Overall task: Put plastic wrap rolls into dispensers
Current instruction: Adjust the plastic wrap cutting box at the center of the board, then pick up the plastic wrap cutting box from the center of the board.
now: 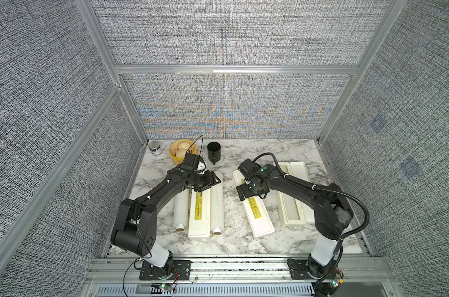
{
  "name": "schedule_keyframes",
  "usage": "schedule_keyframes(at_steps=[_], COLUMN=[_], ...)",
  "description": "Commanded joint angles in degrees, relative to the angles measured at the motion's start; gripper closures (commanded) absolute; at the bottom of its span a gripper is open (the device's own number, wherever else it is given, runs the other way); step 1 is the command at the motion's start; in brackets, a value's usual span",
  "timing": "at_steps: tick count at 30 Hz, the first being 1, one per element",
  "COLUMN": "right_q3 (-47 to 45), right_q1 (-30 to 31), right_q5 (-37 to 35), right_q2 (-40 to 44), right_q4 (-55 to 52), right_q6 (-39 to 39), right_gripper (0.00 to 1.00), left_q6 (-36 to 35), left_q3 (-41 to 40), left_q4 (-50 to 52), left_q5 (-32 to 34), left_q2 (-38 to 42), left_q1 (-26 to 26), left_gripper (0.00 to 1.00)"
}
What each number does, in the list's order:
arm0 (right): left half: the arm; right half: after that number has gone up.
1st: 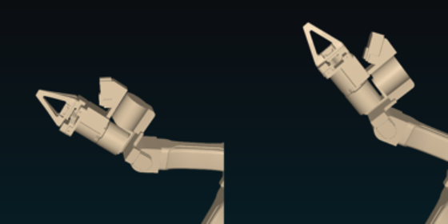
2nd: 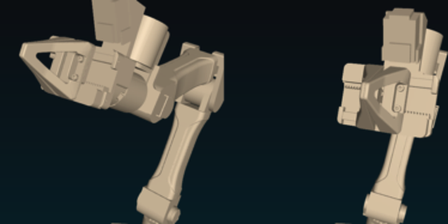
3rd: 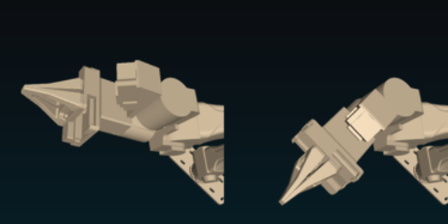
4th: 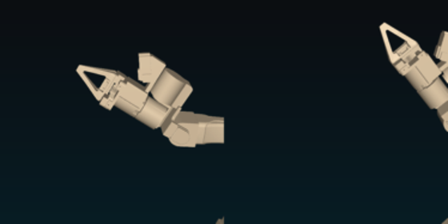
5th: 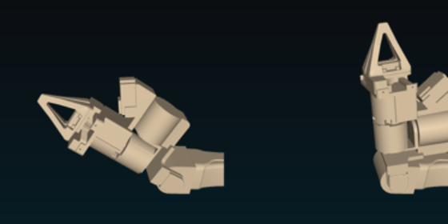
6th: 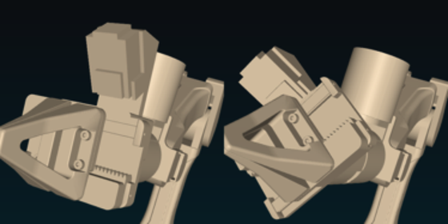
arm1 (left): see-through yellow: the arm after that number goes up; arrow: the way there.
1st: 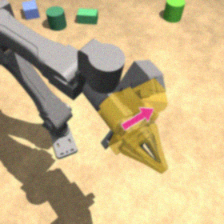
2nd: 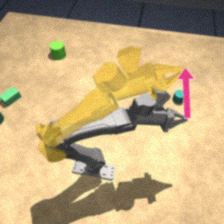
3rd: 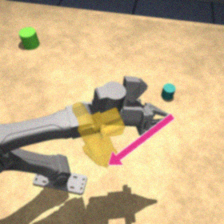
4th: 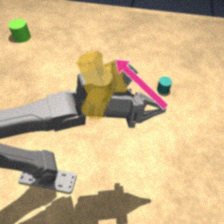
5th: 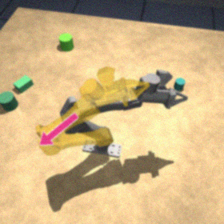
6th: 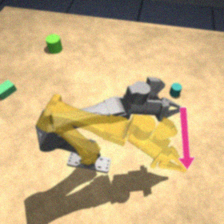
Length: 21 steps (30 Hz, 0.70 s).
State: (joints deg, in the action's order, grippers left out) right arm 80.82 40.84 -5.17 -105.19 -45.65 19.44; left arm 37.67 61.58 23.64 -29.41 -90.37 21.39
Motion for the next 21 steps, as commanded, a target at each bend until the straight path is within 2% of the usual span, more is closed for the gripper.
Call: schedule_keyframes(at_steps=[1, 8, 12, 16, 21], right_q3=[0.8, 1.8, 1.4, -0.4, -4.2], right_q1=[-0.2, 0.4, 0.4, -1.0, -4.6], right_q5=[0.9, -1.9, -0.5, 5.0, 17.0], right_q2=[-1.8, -5.6, -4.3, 0.7, 7.4], right_q4=[-1.5, -2.9, -2.1, 0.2, 4.5], right_q6=[-2.1, 1.9, 1.6, -0.1, -2.1], right_gripper=[0.01, 0.01, 0.02, 0.05, 0.09], left_q6=[0.7, 0.7, 0.7, 0.4, 0.0], left_q3=[0.5, 0.6, 1.0, 1.8, 3.3], left_q4=[-1.8, -1.6, -1.4, -1.1, -2.3], left_q5=[-0.7, -0.6, -0.5, -0.6, -3.2], left_q2=[-0.7, -0.8, -0.9, -1.0, -1.3], left_q1=[0.6, 0.8, 0.8, 0.8, 0.9], left_gripper=[0.36, 0.36, 0.36, 0.35, 0.33])
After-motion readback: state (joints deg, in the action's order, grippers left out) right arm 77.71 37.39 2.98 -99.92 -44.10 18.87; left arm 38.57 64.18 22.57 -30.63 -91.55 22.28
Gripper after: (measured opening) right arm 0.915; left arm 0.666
